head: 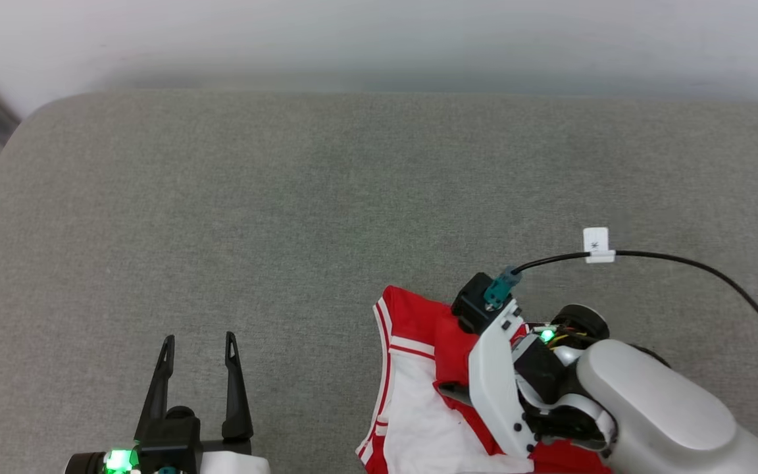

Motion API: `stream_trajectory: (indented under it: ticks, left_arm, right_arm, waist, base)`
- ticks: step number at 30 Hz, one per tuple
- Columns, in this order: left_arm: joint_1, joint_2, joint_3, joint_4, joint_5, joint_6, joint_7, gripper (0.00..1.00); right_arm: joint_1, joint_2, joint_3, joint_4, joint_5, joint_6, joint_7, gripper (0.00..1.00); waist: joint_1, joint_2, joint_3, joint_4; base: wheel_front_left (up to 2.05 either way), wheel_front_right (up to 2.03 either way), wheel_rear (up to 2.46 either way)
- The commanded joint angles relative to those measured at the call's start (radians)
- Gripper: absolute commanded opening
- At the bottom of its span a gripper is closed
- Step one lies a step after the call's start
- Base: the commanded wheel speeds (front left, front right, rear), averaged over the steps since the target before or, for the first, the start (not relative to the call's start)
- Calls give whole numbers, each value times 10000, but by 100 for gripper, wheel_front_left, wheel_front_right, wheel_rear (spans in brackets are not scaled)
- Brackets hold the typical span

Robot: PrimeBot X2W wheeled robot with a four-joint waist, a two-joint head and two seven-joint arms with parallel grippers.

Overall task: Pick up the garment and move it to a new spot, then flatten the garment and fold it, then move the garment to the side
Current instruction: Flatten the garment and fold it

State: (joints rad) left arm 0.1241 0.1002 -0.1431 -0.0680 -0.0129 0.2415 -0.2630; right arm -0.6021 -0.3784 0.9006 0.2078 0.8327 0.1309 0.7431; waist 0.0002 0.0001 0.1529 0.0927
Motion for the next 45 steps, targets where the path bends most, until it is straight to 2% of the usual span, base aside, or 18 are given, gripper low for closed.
stream_trajectory:
  ticks: [1,3,7,8,9,10,12,17,20,24,27,31,34,40,45]
  left_arm:
    - [-122,-27,12,35,13,-3,-22,100]
    - [-245,-63,27,72,6,-33,-22,100]
    - [-275,-109,87,95,2,-26,-22,100]
    - [-256,-115,97,97,0,-19,-22,100]
    - [-217,-120,121,92,-1,-11,-22,100]
    - [-217,-120,121,92,-1,-11,-22,100]
    - [-91,-135,176,70,-3,18,-22,100]
    - [137,-146,277,16,10,-16,-22,100]
    - [259,-190,409,-73,-107,-34,-22,100]
    - [358,-223,470,-141,-58,-104,-22,100]
    - [456,-234,532,-189,-25,-124,-22,100]
    - [548,-247,603,-189,10,-175,-22,100]
    - [581,-256,642,-189,31,-187,-22,100]
    - [696,-259,696,-164,52,-262,-22,100]
    - [741,-227,723,-145,84,-297,-22,100]
  right_arm:
    - [-177,153,157,278,-35,-4,-146,0]
    - [-432,437,746,1081,-151,-4,-484,0]
    - [-646,602,1522,1927,-230,-4,-900,0]
    - [-673,620,1634,2052,-144,-4,-1009,5]
    - [-723,627,1715,2119,-114,-4,-1170,33]
    - [-723,627,1715,2119,-114,-4,-1170,33]
    - [-904,580,1867,2141,-74,-6,-1597,100]
    - [-1437,99,2133,1559,-603,-6,-3149,100]
    - [-1604,-319,1841,1230,-1238,-6,-4476,100]
    - [-1322,-587,607,1029,-2105,-6,-6294,100]
    - [-860,-636,-746,1082,-2943,-6,-7587,100]
    - [51,-441,-2842,1152,-4291,-6,-9190,100]
    - [994,5,-4577,1095,-5085,-6,-9816,100]
    - [2856,1116,-7168,-5,-6231,-6,-10081,100]
    - [4408,1964,-8242,-1128,-6613,-6,-10079,100]
  waist:
    - [-2,-1,103,95]
    - [-2,-1,223,178]
    - [-2,-1,282,185]
    - [-2,-1,274,174]
    - [-2,-1,257,150]
    - [-2,-1,257,150]
    - [-2,-1,194,64]
    - [-2,-1,-67,-175]
    - [-2,-1,-236,-351]
    - [-2,-1,-426,-546]
    - [-2,-1,-526,-662]
    - [-2,-1,-601,-765]
    - [-2,-1,-653,-818]
    - [-2,-1,-724,-898]
    - [-2,-1,-825,-931]
  base:
    - [0,0,0]
    - [0,0,0]
    - [0,0,0]
    - [0,0,0]
    - [0,0,0]
    - [0,0,0]
    - [0,0,0]
    - [0,0,0]
    - [0,0,0]
    - [0,0,0]
    - [0,0,0]
    - [0,0,0]
    - [0,0,0]
    - [0,0,0]
    - [0,0,0]
